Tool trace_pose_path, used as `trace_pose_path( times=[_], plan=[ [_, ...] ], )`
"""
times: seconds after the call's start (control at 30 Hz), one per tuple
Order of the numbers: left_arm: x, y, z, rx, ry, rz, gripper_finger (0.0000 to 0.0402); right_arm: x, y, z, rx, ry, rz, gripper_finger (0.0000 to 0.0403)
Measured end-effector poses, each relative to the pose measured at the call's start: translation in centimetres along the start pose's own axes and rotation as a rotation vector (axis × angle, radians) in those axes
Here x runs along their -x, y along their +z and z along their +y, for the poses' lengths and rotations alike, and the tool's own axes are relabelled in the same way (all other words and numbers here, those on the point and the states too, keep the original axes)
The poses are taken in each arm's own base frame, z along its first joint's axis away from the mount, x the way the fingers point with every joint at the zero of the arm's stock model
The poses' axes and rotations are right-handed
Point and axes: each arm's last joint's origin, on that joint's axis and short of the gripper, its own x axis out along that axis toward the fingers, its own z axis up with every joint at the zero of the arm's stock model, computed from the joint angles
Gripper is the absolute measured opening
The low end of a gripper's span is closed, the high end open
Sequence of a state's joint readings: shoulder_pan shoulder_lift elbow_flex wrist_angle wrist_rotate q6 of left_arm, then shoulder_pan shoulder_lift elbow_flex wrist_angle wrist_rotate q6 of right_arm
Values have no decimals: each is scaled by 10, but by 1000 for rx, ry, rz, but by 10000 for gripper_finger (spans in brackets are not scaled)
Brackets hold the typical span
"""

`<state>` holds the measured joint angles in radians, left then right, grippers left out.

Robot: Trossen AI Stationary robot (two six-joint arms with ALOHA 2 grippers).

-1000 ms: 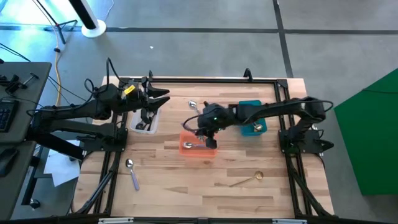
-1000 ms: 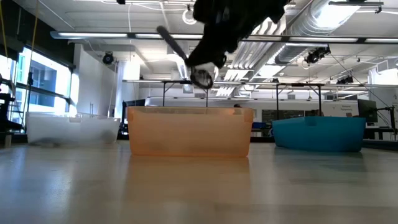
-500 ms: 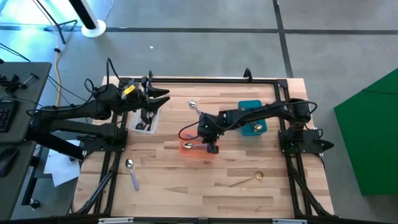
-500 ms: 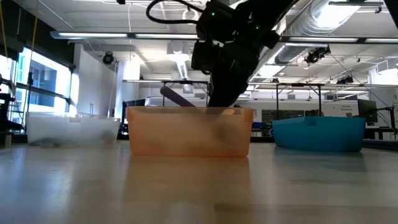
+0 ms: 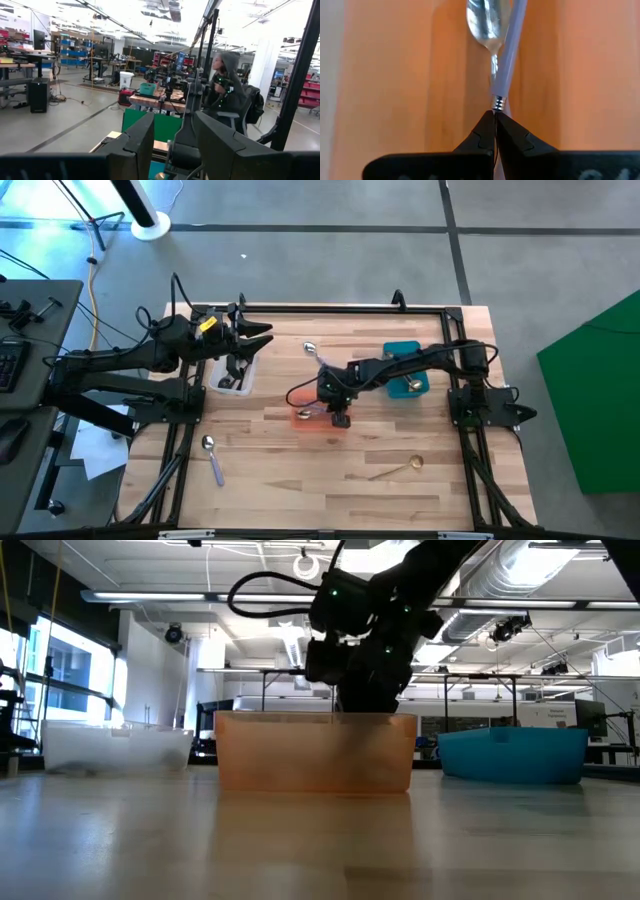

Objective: Sort silverware by color (type)
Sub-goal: Put the bottom right violet spoon into the orange bin

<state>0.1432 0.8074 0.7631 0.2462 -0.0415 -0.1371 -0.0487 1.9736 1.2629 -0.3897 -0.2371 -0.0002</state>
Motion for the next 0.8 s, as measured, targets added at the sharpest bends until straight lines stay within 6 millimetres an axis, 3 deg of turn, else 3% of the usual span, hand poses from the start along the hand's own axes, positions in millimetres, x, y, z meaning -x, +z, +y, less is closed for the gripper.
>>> trace_pose_path(
  times=[0.8],
  plan=[
    [0,1,0,1,-1,-6,131,0,0,-2,-6,-13,0,0]
  ],
)
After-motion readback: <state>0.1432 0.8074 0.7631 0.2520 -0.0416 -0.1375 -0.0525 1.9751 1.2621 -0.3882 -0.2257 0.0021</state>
